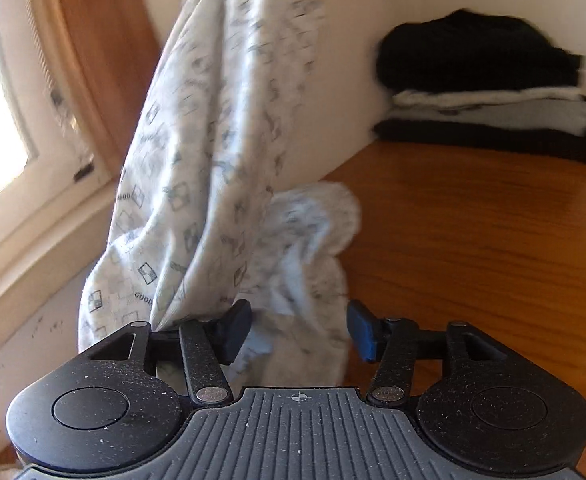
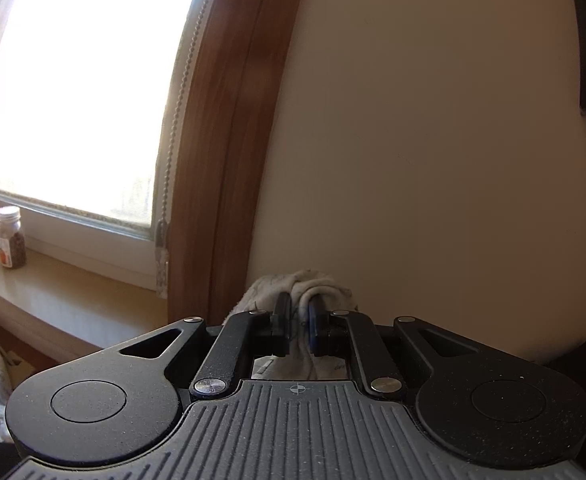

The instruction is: Fold clothes

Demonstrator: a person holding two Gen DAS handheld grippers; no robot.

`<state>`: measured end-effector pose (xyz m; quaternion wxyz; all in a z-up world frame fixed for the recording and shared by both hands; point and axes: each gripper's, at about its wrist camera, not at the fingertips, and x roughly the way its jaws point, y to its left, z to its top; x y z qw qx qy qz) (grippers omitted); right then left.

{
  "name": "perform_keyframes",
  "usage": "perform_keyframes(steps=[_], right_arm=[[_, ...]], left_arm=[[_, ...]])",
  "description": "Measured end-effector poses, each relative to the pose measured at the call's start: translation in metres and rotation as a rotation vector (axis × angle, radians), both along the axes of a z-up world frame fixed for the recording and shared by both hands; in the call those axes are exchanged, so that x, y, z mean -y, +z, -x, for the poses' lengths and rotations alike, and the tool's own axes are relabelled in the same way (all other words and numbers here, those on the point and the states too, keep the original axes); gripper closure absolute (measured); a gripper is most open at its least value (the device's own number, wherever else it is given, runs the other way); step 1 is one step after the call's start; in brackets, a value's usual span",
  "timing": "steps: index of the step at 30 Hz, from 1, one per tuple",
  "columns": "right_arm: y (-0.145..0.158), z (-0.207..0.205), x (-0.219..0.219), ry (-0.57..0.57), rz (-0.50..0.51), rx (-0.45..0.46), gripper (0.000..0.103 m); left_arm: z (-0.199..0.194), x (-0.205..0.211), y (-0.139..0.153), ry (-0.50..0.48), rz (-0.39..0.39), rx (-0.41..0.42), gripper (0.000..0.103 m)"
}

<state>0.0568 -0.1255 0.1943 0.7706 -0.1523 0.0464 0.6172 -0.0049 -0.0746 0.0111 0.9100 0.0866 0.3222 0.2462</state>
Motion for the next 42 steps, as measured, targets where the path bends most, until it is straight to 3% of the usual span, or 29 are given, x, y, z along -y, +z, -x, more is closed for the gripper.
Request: perform_keyframes(steps=[2,4,9,12,14,18,19,21,22,23,25,30,34,39,42], right_arm=[[-0.002,0.0,-0.001,-0.002,0.007,0.003,0.093],[-0.005,0.0,-0.002,-0.005,0.014,0.005,0.093],[-0.01,0.0,-0.006,-0.013,0.031,0.011,0.093],[-0.007,-0.003,-0.002,-0.027,0.027,0.018,0.093],[-0.015,0.014,-0.035,-0.041,0.03,0.03,0.093],[-0.024,0.01,-0.049,-0.079,0.041,0.016,0.093],[-0.029,0.009,-0.053,-0.087,0.049,0.008,0.092],[-0.046,0.008,-0.061,-0.076,0.112,-0.017,0.08],[-0.056,0.008,-0.065,-0.058,0.162,-0.03,0.062],[-0.066,0.008,-0.069,-0.04,0.212,-0.042,0.058],[-0.083,0.011,-0.067,-0.034,0.263,-0.028,0.058],[-0.112,0.017,-0.046,0.007,0.322,-0.068,0.057],[-0.14,0.013,-0.032,0.05,0.351,-0.125,0.057],[-0.152,-0.006,0.025,0.119,0.353,-0.226,0.057],[-0.154,-0.019,0.035,0.13,0.343,-0.264,0.057]], left_arm=[[-0.005,-0.01,-0.003,0.006,0.052,-0.01,0.063],[-0.007,-0.018,-0.004,0.001,0.121,-0.017,0.1],[0.001,0.002,0.006,-0.106,0.228,-0.008,0.1],[0.014,0.034,0.019,-0.22,0.29,0.022,0.1],[0.024,0.056,0.028,-0.301,0.346,0.048,0.1],[0.04,0.086,0.046,-0.417,0.416,0.106,0.1],[0.043,0.087,0.048,-0.418,0.411,0.112,0.099],[0.051,0.087,0.053,-0.407,0.393,0.117,0.094],[0.054,0.086,0.055,-0.402,0.384,0.119,0.085],[0.059,0.082,0.057,-0.392,0.376,0.128,0.079],[0.071,0.07,0.06,-0.367,0.353,0.152,0.057],[0.103,0.029,0.058,-0.247,0.308,0.17,0.051],[0.129,-0.005,0.056,-0.164,0.246,0.118,0.039],[0.155,-0.027,0.048,-0.109,0.195,0.039,0.035],[0.178,-0.038,0.047,-0.079,0.186,0.003,0.031]])
